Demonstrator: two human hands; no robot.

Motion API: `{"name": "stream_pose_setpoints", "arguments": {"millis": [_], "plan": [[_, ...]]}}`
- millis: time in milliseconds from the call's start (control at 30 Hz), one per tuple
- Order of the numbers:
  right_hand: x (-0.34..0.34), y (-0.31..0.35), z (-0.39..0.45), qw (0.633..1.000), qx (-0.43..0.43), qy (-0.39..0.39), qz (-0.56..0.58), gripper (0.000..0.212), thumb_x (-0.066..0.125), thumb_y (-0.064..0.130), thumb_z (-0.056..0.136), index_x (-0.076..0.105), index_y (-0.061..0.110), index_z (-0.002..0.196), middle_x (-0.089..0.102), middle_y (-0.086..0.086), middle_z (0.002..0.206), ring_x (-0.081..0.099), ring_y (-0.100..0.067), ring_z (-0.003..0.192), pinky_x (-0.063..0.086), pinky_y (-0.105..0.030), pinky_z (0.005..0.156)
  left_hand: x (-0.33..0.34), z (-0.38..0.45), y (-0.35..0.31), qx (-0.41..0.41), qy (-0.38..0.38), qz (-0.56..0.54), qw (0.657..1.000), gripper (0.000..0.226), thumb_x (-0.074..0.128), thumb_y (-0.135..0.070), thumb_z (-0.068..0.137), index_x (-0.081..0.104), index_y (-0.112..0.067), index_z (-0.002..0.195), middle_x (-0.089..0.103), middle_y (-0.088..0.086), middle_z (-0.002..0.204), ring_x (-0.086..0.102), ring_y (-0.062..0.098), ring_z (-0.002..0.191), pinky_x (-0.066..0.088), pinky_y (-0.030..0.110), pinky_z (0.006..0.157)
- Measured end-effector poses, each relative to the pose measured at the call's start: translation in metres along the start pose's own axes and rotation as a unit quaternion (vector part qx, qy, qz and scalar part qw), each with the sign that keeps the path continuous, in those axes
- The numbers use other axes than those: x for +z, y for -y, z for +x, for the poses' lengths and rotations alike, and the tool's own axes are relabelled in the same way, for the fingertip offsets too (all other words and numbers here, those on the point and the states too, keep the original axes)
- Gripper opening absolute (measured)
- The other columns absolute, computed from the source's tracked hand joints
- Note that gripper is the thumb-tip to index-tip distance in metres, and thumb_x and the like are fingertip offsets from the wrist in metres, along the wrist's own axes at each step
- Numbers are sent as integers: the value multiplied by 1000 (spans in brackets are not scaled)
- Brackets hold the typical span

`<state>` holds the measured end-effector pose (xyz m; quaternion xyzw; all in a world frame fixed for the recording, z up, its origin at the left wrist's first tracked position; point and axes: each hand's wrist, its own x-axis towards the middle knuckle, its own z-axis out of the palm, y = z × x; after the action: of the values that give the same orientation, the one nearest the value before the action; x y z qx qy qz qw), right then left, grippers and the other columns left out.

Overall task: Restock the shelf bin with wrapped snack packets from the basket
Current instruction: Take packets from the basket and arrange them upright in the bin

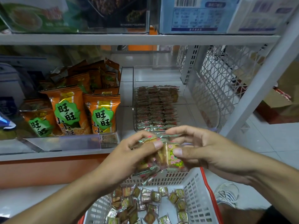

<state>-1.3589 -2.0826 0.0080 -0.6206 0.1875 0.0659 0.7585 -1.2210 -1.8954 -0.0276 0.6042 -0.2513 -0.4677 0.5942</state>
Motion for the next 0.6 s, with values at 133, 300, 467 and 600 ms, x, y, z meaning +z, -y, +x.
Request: {"name": "stream_pose_setpoints", "arguments": {"millis": [133, 300, 467, 600], "plan": [[1, -2, 0, 999, 29, 21, 15, 50, 77, 19, 77, 67, 16, 126, 70, -15, 123, 71, -23, 97, 62, -32, 71, -4, -2, -4, -24, 30, -11, 999, 46, 90, -37, 74, 68, -25, 113, 78, 9, 103, 74, 20, 86, 58, 26, 72], [-4, 5, -1, 997, 45, 32, 53, 44, 70, 15, 83, 67, 14, 128, 69, -22, 123, 66, -24, 92, 60, -30, 68, -17, -3, -10, -43, 93, -40, 994, 54, 84, -28, 81, 63, -29, 130, 67, 21, 131, 62, 39, 121, 38, 61, 112], [-8, 11, -4, 990, 47, 84, 99, 37, 62, 11, 91, 69, 9, 127, 69, -19, 125, 70, -22, 99, 58, -28, 76, -19, -1, -10, -28, 84, -33, 996, 48, 78, -30, 83, 65, -35, 128, 74, 4, 107, 68, 18, 93, 47, 43, 89], [-8, 5, 1, 990, 32, 72, 115, 41, 70, 13, 88, 67, 8, 129, 65, -21, 131, 64, -35, 121, 54, -44, 100, -16, -2, -7, 8, 25, 7, 1000, 46, 82, -29, 81, 65, -34, 124, 75, 5, 117, 74, 24, 98, 57, 30, 77]]}}
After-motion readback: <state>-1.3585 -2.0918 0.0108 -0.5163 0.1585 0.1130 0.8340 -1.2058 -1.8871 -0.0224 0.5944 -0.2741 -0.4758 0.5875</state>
